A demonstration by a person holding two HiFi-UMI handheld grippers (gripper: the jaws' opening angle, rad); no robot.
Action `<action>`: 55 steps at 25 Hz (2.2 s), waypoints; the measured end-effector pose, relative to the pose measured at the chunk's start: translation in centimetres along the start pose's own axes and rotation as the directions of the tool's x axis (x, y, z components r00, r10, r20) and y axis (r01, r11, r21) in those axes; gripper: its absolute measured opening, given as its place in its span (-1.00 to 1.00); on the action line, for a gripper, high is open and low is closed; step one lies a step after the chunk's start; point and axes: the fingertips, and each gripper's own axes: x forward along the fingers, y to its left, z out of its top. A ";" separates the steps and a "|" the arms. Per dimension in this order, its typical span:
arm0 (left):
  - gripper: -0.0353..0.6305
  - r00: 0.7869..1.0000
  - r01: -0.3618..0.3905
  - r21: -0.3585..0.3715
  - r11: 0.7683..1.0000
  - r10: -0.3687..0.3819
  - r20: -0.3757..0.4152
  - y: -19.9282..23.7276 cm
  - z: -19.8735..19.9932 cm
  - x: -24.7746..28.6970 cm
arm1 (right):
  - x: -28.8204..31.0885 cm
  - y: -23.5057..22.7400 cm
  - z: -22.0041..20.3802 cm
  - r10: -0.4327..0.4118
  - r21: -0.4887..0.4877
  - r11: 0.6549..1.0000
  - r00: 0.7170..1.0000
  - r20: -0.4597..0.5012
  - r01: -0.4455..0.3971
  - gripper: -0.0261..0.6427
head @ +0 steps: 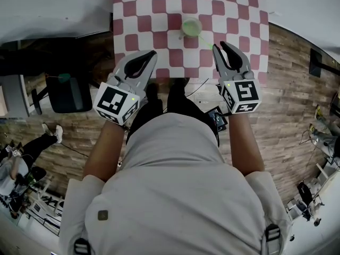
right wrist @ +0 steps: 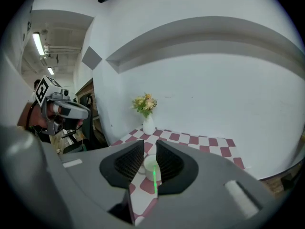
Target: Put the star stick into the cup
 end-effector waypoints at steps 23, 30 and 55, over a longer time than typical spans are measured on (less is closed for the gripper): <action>-0.88 0.984 0.128 0.156 0.979 -0.145 0.102 -3.5 2.8 -10.1 | -9.1 12.4 4.3 -0.095 -0.005 0.995 0.979 0.181 0.098 -0.83; -0.88 0.976 0.166 0.187 0.968 -0.188 0.109 -4.7 2.9 -13.0 | -11.4 15.9 4.9 -0.122 -0.012 0.992 0.968 0.218 0.127 -0.89; -0.88 0.948 0.284 0.194 0.939 -0.306 0.091 -6.3 1.2 -17.1 | -15.4 22.1 4.2 -0.167 -0.015 0.985 0.965 0.203 0.173 -0.89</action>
